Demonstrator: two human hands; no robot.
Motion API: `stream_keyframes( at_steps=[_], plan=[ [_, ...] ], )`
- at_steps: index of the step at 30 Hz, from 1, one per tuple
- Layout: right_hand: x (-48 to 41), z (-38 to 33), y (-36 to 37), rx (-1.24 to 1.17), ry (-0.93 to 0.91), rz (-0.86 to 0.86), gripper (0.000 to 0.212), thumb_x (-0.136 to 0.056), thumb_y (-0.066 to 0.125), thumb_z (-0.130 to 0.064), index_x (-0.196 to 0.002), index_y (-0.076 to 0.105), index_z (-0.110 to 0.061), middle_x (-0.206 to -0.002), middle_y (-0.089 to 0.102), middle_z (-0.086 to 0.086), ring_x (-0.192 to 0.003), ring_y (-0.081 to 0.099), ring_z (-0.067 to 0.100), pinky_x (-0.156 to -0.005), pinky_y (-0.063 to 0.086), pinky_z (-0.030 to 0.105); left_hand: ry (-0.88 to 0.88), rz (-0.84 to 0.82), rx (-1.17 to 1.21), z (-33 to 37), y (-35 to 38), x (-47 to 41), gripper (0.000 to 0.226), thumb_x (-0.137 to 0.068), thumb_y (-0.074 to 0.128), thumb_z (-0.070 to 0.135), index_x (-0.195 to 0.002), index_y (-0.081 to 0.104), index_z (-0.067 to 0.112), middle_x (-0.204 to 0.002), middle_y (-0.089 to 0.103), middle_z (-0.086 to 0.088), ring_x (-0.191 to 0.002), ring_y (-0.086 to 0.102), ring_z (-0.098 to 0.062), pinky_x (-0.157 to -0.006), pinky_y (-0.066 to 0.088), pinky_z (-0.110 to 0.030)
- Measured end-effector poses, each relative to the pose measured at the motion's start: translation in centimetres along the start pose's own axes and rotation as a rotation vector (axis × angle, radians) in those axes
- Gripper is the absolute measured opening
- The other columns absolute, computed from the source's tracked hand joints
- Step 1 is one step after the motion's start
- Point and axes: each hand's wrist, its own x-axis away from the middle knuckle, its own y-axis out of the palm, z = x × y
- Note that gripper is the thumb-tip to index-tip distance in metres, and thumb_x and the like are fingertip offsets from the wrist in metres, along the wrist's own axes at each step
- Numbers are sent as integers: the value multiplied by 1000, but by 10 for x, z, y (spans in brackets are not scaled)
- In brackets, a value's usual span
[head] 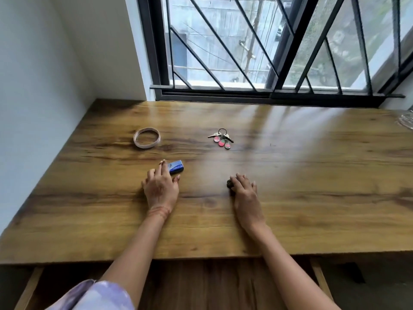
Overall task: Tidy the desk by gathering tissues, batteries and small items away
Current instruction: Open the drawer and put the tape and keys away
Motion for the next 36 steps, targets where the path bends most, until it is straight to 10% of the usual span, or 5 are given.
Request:
stream_keyframes(
  at_steps=[6,13,21,25,36],
  plan=[
    [0,3,7,59,-100,231,23,-79,53,-8,-98,64,0,-91,66,17,-83,63,37,-87,49,47,-16,119,151,-5,10,-4,41,-82,64,21,-119,58,4,-111,59,-19,-100,50,-38,-83,42,-44],
    [4,4,1,-74,-82,274,19,-80,62,-6,-98,64,-1,-89,67,16,-84,61,34,-76,37,24,-81,176,382,-8,6,25,34,-79,66,14,-110,62,0,-103,58,-20,-98,54,-36,-86,44,-40],
    [72,4,-32,-574,393,277,27,-70,77,-5,-92,68,-17,-89,71,2,-81,64,8,-71,44,3,-230,256,560,-3,-17,117,25,-78,70,20,-96,68,4,-92,64,-13,-85,59,-28,-72,36,-21],
    [141,-1,-45,-732,414,229,27,-71,76,-2,-81,65,-25,-85,70,-7,-84,67,4,-77,51,12,-233,301,675,4,-26,192,22,-73,76,20,-90,70,8,-80,62,0,-70,58,-16,-68,42,-19],
    [258,36,-24,-28,93,-151,21,-79,62,3,-93,69,-11,-89,71,3,-82,67,16,-73,51,22,-425,-231,402,-1,14,302,33,-67,79,35,-82,68,8,-87,69,-10,-81,62,-26,-61,39,-25]
  ],
)
